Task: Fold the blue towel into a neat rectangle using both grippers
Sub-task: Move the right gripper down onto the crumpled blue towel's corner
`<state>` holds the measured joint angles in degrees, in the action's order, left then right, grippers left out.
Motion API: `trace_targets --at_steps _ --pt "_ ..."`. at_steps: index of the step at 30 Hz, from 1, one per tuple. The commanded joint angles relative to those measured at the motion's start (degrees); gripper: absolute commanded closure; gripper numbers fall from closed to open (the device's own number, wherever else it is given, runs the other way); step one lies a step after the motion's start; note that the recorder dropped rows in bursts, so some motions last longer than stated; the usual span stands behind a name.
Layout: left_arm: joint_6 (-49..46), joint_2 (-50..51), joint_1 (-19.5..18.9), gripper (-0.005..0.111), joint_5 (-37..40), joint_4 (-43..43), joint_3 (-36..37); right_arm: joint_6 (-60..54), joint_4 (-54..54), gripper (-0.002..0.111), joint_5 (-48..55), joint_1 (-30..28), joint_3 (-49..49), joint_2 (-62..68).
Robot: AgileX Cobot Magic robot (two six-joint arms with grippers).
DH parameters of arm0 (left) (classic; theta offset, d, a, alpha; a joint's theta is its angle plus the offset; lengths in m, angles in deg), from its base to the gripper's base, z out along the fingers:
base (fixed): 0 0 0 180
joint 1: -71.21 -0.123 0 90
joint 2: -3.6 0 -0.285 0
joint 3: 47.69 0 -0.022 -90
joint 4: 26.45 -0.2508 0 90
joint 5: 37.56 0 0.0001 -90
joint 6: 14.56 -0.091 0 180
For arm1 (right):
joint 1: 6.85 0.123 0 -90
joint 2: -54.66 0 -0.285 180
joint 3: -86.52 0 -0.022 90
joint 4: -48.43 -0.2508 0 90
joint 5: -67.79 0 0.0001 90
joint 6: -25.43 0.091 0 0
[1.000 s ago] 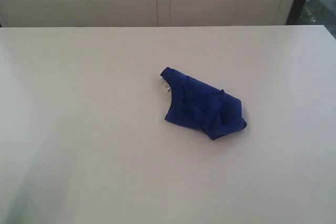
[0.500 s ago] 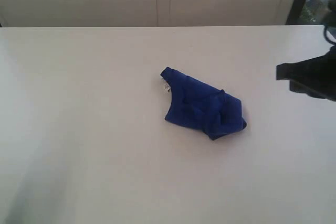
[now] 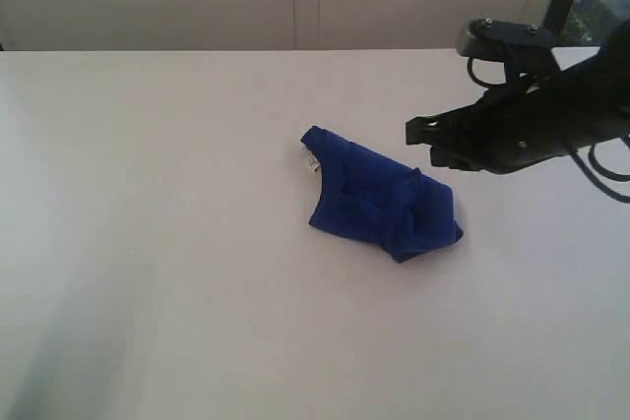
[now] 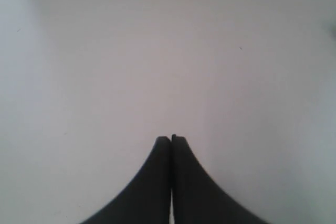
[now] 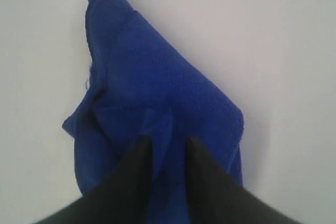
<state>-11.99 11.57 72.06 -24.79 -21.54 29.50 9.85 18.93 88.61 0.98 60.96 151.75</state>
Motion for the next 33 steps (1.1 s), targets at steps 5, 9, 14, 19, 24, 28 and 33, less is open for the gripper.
trace_targets --at_steps 5,9,14,19,24,28,33 --pt "0.0 -0.2 -0.2 0.107 0.2 0.2 0.0 -0.3 -0.7 0.074 -7.4 1.3 0.5 6.2" --pt "0.0 -0.2 -0.2 0.107 0.2 0.2 0.0 1.4 -3.5 0.074 -7.9 1.3 0.6 8.0" --pt "0.0 -0.2 -0.2 0.107 0.1 0.2 0.0 1.4 -9.6 0.074 -6.6 1.3 0.6 8.7" --pt "0.0 -0.2 -0.2 0.107 0.1 0.2 0.0 1.4 -11.4 0.074 -3.7 1.3 0.6 8.7" --pt "0.0 -0.2 -0.2 0.107 0.1 0.2 0.0 0.2 -12.2 0.074 -0.4 1.3 2.7 8.7" --pt "0.0 -0.2 -0.2 0.107 0.1 0.2 0.0 0.2 -12.2 0.074 -0.9 1.3 2.9 8.9" --pt "0.0 -0.2 -0.2 0.107 0.1 0.2 0.0 0.2 -12.2 0.074 -1.7 1.3 2.9 10.9"
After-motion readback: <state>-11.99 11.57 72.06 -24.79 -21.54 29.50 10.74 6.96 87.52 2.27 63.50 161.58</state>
